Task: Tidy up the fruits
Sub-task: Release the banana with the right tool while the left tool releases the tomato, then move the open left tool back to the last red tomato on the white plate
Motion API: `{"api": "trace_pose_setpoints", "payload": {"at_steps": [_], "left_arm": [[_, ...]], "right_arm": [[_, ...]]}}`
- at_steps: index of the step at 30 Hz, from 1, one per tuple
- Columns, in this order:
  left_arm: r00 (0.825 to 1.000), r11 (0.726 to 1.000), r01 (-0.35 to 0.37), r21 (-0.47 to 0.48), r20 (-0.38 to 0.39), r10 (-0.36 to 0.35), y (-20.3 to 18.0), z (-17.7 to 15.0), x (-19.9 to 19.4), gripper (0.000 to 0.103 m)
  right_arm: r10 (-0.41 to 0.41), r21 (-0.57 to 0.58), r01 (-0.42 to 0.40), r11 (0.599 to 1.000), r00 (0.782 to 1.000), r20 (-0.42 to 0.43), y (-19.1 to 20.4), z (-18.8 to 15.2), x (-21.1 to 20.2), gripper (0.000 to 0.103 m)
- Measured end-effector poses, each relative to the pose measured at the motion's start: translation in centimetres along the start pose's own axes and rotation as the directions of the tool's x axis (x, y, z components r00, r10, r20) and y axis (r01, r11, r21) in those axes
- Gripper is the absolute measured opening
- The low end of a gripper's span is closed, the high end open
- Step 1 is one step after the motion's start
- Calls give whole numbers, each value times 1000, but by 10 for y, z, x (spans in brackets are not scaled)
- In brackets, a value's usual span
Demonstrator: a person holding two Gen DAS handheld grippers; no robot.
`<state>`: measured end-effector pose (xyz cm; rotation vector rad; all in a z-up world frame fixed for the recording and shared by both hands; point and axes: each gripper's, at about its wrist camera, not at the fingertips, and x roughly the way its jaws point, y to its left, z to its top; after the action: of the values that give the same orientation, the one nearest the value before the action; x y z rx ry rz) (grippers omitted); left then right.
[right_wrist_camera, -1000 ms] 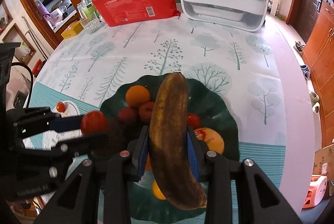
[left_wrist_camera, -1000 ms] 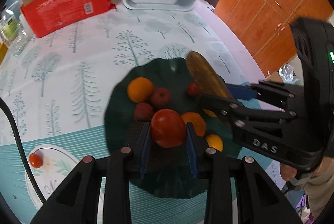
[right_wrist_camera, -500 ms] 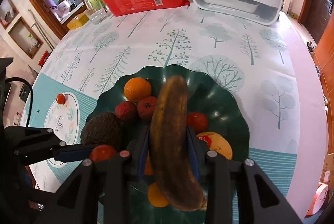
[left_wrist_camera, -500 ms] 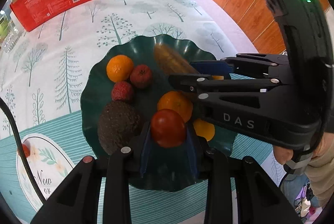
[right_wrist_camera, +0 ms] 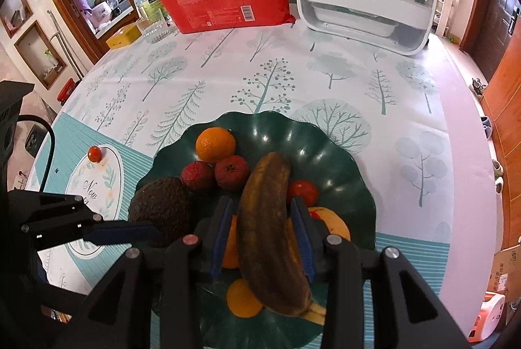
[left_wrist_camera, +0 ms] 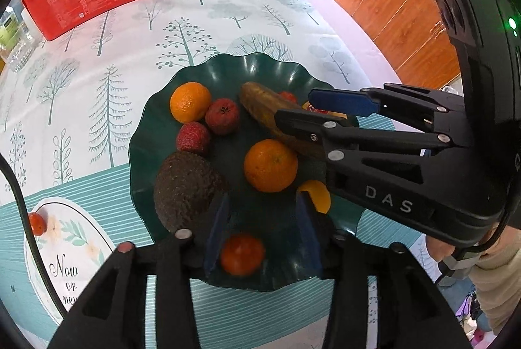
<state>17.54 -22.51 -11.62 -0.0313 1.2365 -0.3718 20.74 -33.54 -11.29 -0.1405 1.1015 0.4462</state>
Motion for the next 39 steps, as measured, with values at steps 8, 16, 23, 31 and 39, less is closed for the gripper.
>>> {"api": "trace_pose_setpoints", "payload": {"at_steps": [8, 16, 23, 31, 39], "left_arm": [[1000, 1000, 7, 4, 14, -7, 0, -4, -12, 46], [998, 1000, -10, -8, 60, 11, 12, -11, -38, 52], [992, 996, -70, -57, 104, 75, 49, -21, -65, 55], [978, 972, -158, -177, 108, 179, 123, -37, -78, 56], [960, 931, -236, -280, 83, 268, 204, -51, -69, 56]], "right_arm": [[-34, -19, 34, 999, 999, 24, 8, -6, -11, 38], [-49, 20, 48, 999, 997, 52, 13, -15, -25, 38], [-114, 81, 110, 991, 992, 49, 13, -31, -31, 38], [-183, 176, 177, 968, 983, 20, 12, -62, -40, 38], [-209, 276, 215, 937, 977, -51, 7, -87, -31, 38]]}}
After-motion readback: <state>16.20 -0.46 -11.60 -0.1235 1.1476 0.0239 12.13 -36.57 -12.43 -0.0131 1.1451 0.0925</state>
